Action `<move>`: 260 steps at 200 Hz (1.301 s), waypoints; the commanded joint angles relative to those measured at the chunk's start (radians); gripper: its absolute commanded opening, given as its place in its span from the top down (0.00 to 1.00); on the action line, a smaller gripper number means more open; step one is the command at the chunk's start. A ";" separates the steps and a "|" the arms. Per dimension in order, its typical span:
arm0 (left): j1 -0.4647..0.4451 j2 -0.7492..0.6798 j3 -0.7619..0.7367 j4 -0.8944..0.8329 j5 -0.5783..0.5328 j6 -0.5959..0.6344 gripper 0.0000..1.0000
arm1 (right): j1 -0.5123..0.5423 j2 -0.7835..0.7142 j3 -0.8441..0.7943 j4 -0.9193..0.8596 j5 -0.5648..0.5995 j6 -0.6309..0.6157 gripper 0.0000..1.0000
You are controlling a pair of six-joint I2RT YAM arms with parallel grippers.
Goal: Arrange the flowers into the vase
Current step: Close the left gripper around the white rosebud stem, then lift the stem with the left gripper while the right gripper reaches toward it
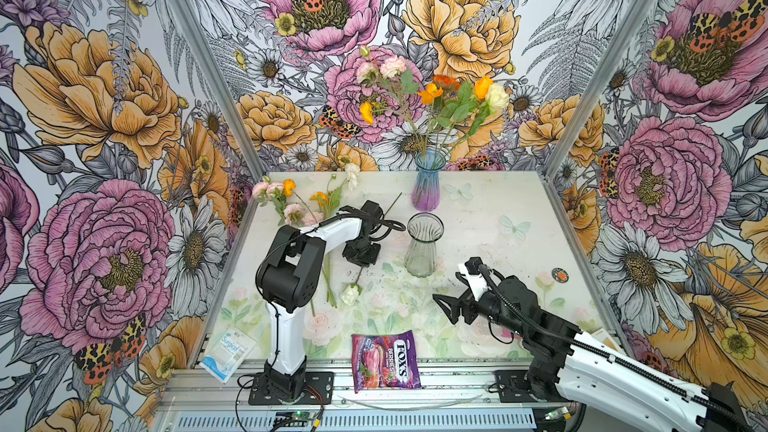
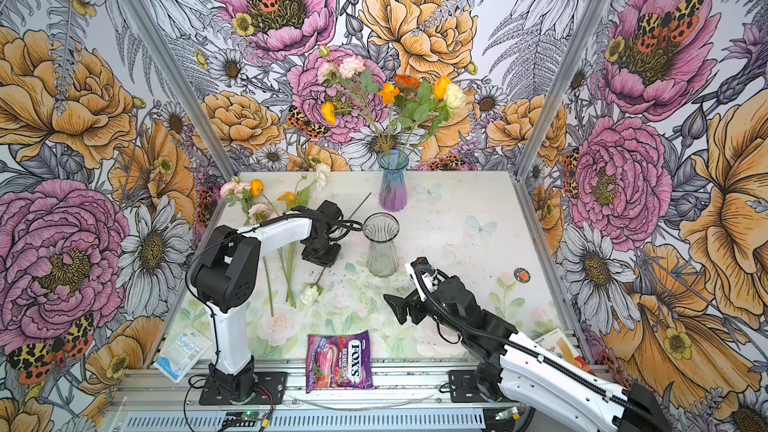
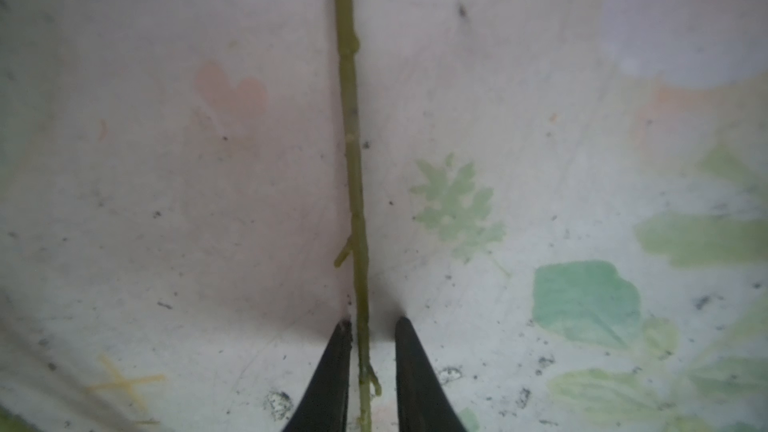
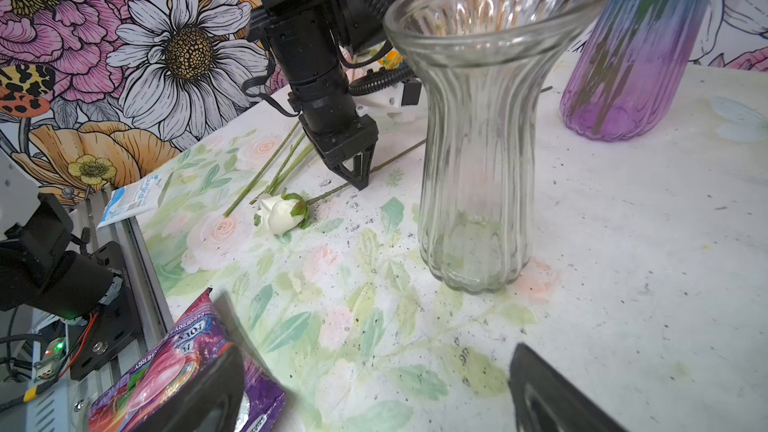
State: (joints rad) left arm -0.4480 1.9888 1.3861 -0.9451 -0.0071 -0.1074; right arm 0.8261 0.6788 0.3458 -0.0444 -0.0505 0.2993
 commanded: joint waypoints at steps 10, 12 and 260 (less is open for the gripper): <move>0.016 0.027 -0.012 0.025 0.003 -0.019 0.86 | 0.007 -0.013 -0.013 0.028 -0.009 0.013 0.01; 0.015 0.026 -0.012 0.025 0.001 -0.018 0.87 | 0.007 -0.014 -0.014 0.028 -0.010 0.012 0.00; -0.135 -0.561 0.212 -0.412 0.442 0.086 1.00 | 0.067 0.280 0.401 0.223 0.130 -1.072 0.14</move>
State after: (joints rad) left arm -0.5583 1.4986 1.5448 -1.3079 0.3767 -0.0193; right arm 0.8871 0.9321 0.7216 0.0589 0.1032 -0.6159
